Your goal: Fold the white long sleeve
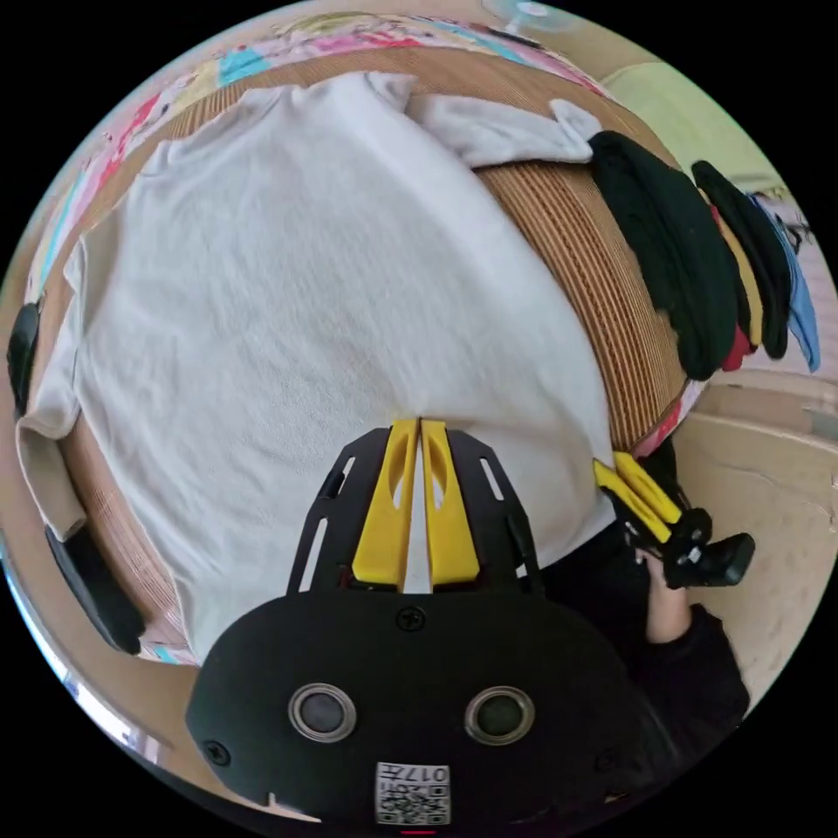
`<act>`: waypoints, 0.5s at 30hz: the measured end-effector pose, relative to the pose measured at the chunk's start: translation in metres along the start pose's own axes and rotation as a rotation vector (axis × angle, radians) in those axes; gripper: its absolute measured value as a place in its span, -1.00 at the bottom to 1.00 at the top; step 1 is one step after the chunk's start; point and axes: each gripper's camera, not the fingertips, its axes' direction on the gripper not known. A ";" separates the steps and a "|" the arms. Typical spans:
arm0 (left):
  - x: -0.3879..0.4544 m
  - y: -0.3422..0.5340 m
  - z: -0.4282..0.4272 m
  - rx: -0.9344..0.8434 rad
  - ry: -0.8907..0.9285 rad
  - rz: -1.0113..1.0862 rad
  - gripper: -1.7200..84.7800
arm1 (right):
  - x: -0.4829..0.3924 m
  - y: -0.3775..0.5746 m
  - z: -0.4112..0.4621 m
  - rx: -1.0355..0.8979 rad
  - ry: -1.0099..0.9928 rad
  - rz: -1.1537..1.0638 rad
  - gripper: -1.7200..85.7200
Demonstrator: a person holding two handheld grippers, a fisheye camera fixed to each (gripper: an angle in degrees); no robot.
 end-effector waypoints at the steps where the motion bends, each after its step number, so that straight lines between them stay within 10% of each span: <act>1: 0.003 0.001 0.001 -0.003 -0.084 -0.004 -0.98 | 0.001 -0.011 0.001 -0.046 -0.008 -0.024 -0.85; 7: -0.002 -0.021 0.012 -0.075 -0.097 -0.037 -0.98 | 0.035 -0.121 0.000 -0.231 -0.145 -0.168 -0.83; 15: -0.029 -0.038 0.018 -0.107 0.023 -0.067 -0.98 | 0.173 -0.312 0.036 -0.062 0.240 0.187 -0.74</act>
